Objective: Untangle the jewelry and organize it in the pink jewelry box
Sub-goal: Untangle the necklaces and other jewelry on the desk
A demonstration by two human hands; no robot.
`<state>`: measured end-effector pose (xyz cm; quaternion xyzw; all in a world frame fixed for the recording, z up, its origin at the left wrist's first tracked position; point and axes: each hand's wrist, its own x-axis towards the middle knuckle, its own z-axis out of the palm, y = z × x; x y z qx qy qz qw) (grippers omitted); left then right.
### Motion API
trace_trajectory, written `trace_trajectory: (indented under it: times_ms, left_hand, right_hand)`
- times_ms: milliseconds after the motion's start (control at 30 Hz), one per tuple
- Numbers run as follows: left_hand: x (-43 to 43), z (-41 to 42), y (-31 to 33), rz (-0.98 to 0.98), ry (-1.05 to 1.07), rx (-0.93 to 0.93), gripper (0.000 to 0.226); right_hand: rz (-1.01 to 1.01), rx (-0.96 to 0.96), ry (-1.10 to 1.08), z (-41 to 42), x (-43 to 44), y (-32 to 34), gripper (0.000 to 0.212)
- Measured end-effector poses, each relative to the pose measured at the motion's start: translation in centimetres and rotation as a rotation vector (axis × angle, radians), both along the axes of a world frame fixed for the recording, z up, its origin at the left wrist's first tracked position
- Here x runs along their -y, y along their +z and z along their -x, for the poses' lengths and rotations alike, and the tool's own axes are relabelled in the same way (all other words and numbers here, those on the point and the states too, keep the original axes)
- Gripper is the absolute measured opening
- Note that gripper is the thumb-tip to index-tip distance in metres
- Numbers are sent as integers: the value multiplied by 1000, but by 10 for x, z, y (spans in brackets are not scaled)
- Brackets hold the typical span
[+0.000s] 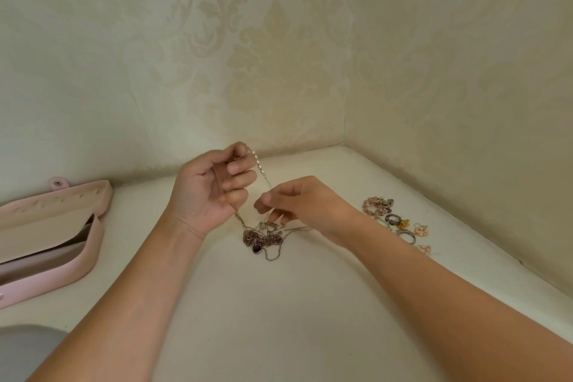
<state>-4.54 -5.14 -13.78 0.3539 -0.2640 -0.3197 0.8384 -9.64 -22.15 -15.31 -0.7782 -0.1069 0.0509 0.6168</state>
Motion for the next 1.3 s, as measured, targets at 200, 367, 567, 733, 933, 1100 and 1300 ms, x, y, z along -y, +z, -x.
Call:
trace_trajectory:
  times_ms: [200, 367, 567, 733, 933, 1100, 1300]
  left_hand:
    - [7, 6, -1, -396, 354, 215, 47]
    - [13, 10, -7, -628, 361, 447, 67]
    - [17, 12, -7, -749, 338, 526, 72]
    - [20, 15, -7, -728, 261, 505, 70]
    - [20, 14, -6, -664, 232, 469, 70]
    - [18, 12, -8, -610, 269, 454, 66]
    - [18, 11, -6, -539, 346, 409, 66]
  right_hand:
    - [-166, 61, -72, -1, 24, 17, 20]
    - [-173, 97, -65, 0, 28, 22, 22]
    - [-192, 139, -94, -1, 28, 23, 21]
    - [-259, 120, -70, -1, 29, 24, 20]
    - [-237, 91, -11, 0, 25, 21, 18]
    - [-342, 39, -47, -2, 24, 18, 17]
    - [-161, -7, -129, -3, 22, 9, 20]
